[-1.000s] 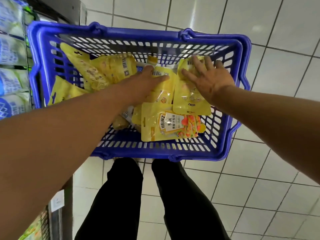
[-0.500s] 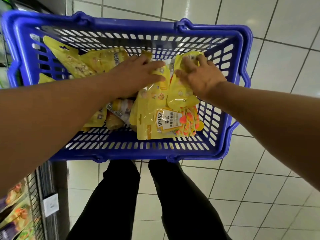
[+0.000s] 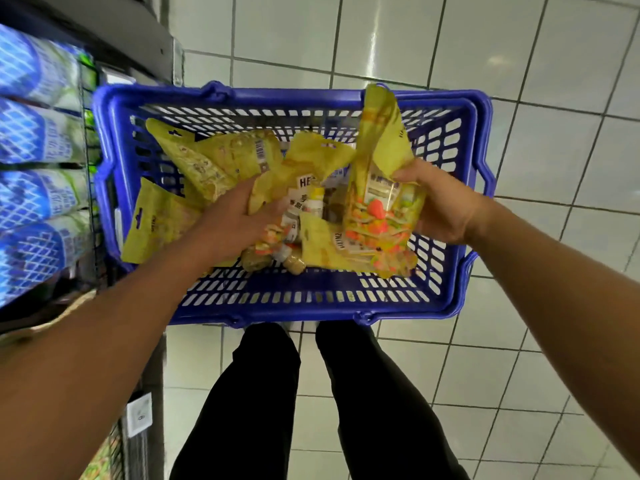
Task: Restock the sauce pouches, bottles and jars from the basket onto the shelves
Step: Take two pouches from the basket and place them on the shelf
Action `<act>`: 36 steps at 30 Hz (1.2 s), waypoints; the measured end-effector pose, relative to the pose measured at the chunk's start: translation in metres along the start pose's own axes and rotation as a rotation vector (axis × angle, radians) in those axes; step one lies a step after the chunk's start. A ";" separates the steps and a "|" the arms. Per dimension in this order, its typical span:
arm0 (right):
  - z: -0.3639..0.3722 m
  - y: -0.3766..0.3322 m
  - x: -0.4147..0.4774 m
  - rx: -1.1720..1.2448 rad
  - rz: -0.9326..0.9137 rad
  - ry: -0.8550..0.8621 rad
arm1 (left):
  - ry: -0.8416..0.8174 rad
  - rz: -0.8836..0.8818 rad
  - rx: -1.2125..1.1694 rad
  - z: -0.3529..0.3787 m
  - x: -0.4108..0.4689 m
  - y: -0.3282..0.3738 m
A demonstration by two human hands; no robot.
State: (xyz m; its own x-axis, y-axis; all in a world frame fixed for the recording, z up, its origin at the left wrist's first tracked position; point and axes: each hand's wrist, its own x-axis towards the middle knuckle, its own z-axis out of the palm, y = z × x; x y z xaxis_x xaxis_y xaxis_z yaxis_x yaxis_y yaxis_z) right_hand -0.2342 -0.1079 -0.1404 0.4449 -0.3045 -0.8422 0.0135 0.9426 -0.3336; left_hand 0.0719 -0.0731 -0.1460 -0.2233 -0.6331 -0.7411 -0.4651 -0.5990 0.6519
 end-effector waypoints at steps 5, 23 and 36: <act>0.027 0.028 -0.027 0.426 -0.011 -0.185 | -0.085 -0.212 -0.475 -0.003 -0.016 0.016; 0.153 0.001 -0.193 0.607 -0.457 0.164 | -0.126 -0.018 -0.673 -0.009 -0.139 0.143; 0.235 -0.056 -0.359 0.437 -0.607 0.369 | -0.027 0.148 -0.602 -0.025 -0.277 0.266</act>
State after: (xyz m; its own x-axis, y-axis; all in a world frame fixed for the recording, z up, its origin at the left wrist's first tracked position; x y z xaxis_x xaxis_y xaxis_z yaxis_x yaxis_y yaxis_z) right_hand -0.1844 -0.0191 0.2804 -0.0722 -0.7304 -0.6792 0.5368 0.5455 -0.6436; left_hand 0.0314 -0.0693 0.2370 -0.2736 -0.7229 -0.6345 0.1356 -0.6821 0.7186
